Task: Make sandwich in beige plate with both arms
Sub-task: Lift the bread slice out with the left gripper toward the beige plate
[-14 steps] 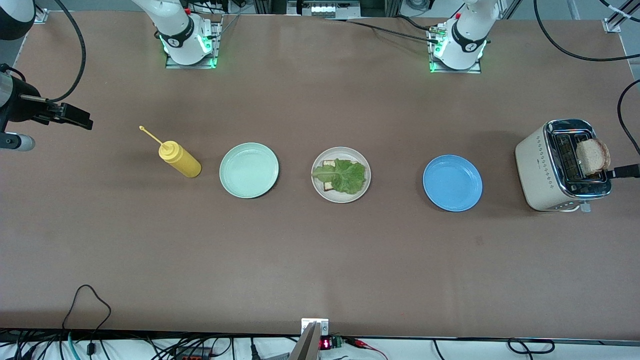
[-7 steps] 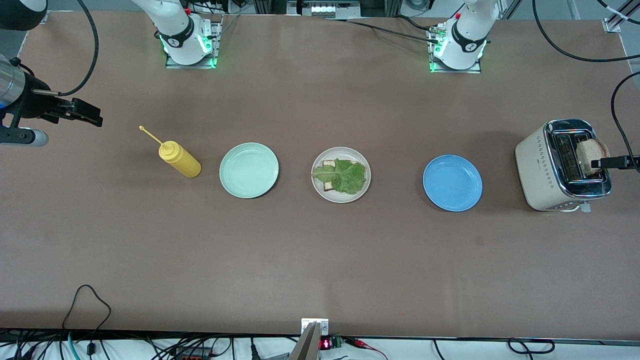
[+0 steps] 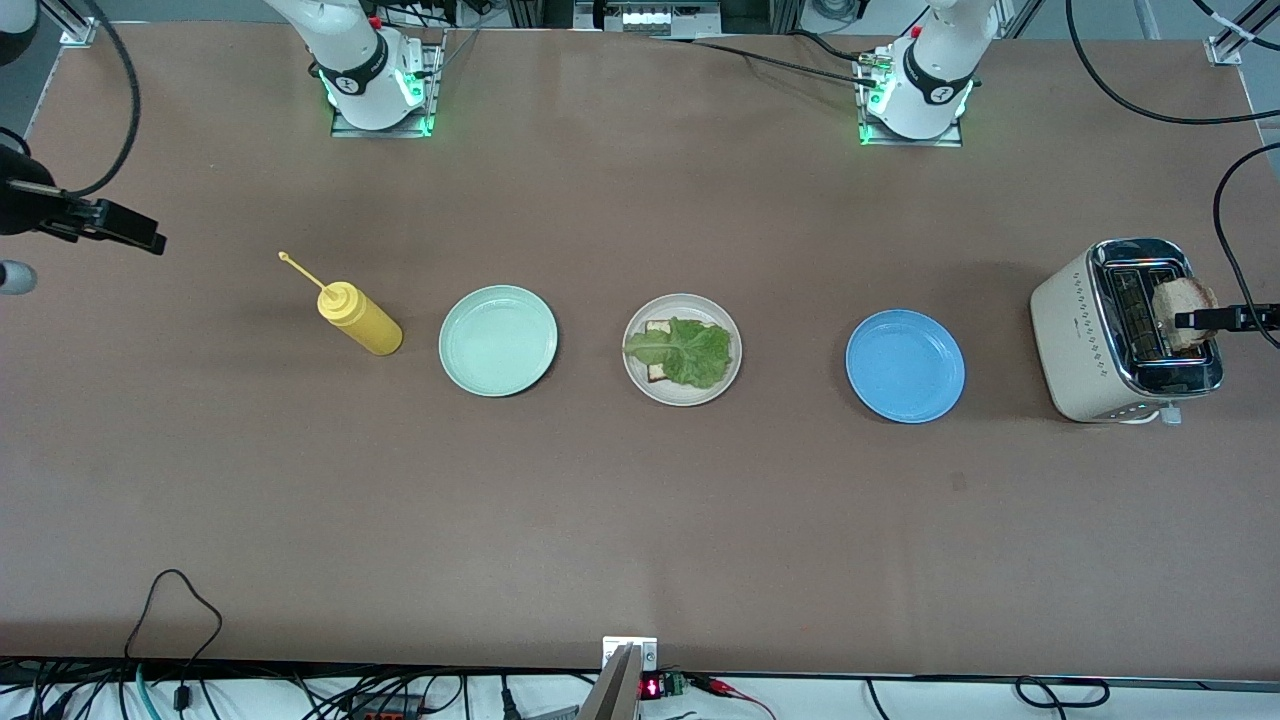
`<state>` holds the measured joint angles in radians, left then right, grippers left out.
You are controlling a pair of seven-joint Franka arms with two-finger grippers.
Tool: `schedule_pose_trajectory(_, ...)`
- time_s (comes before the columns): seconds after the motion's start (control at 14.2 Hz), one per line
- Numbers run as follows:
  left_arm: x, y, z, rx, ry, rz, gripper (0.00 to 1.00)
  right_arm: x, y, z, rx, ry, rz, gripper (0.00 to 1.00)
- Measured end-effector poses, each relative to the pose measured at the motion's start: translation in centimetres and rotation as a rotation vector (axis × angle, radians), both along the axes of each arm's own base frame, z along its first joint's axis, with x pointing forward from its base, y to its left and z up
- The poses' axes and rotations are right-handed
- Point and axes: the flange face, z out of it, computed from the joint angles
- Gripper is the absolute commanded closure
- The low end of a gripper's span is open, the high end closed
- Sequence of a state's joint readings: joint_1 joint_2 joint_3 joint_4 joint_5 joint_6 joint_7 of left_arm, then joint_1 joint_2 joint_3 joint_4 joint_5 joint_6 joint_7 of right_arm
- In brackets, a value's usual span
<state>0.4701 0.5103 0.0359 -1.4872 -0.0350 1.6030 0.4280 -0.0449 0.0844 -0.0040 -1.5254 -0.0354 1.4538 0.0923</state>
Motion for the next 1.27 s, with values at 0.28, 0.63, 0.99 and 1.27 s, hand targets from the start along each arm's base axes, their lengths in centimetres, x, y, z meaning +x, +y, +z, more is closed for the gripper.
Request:
schedule_pose_trajectory(0.28, -0.3, -0.2, 0.0, -0.012, 0.021, -0.001, 0.89, 0.0, 1.2, -0.2, 0.001, 0.003, 0.021, 0.00)
schedule_pose_trajectory(0.63, 0.4, -0.3, 1.5, -0.011, -0.014, -0.043, 0.99, -0.1, 1.4, -0.2, 0.001, -0.014, 0.025, 0.00)
schedule_pose_trajectory(0.99, 0.2, -0.9, 9.7, -0.036, -0.038, -0.120, 0.99, -1.8, 2.0, -0.1, -0.001, -0.046, 0.037, 0.00)
schedule_pose_trajectory(1.27, 1.7, -11.2, 17.8, -0.129, 0.009, -0.292, 0.99, -1.9, 2.8, 0.1, -0.001, -0.055, 0.052, 0.00)
